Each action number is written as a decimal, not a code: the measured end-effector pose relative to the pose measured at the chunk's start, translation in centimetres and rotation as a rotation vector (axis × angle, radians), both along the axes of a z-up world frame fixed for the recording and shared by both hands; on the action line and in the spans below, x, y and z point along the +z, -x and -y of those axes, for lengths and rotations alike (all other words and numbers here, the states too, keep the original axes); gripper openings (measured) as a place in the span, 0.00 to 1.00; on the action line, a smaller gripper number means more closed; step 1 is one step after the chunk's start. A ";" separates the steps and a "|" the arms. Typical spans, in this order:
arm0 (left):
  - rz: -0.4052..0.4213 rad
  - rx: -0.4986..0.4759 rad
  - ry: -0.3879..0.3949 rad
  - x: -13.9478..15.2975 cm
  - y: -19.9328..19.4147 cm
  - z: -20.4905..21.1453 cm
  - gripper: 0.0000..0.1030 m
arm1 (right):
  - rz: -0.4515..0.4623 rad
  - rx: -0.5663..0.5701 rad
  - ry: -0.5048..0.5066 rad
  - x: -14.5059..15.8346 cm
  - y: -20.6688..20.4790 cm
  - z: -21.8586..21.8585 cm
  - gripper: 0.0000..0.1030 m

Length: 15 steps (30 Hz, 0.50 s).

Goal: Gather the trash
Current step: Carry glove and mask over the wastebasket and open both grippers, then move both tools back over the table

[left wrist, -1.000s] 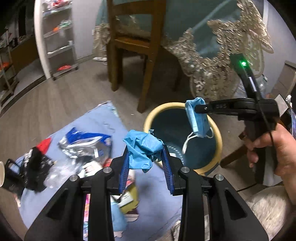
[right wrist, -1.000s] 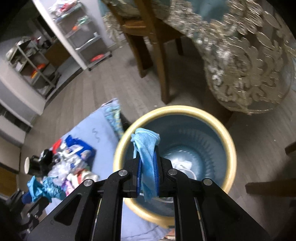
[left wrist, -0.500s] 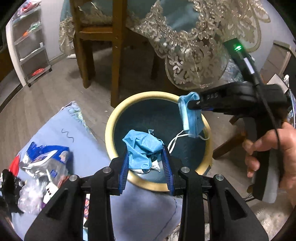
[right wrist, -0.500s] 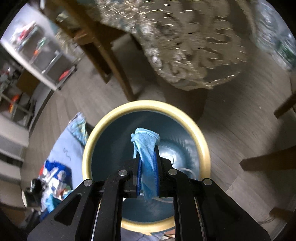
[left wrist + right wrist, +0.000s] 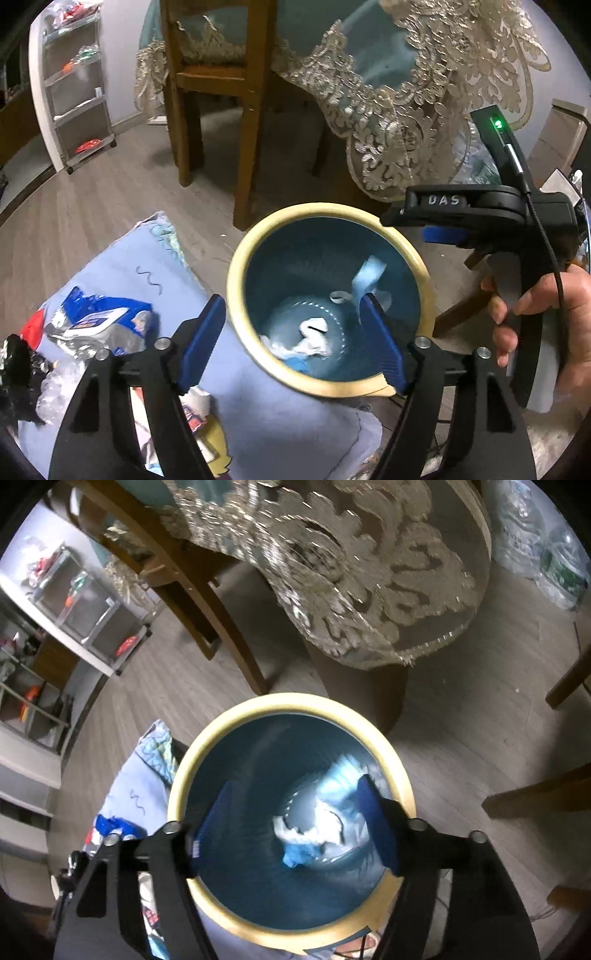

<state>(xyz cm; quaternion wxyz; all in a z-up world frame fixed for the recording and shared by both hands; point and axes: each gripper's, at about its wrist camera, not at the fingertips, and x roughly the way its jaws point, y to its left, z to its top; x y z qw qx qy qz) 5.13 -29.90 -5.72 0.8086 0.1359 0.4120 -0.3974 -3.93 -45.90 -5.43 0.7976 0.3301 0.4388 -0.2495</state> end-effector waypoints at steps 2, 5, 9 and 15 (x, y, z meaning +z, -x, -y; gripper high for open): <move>0.007 0.018 -0.001 0.3 -0.1 -0.9 0.78 | 0.021 0.010 -0.005 0.5 -0.1 -0.4 0.81; 0.019 0.056 -0.009 1.0 -0.2 -2.7 0.82 | 0.032 0.031 -0.010 1.0 -0.3 -1.0 0.84; 0.022 0.110 -0.005 2.4 -0.2 -6.0 0.89 | 0.043 0.076 0.016 2.6 -0.8 -2.8 0.88; 0.049 0.195 0.000 5.2 -0.1 -12.3 0.94 | 0.048 0.192 0.062 4.5 -1.9 -7.7 0.89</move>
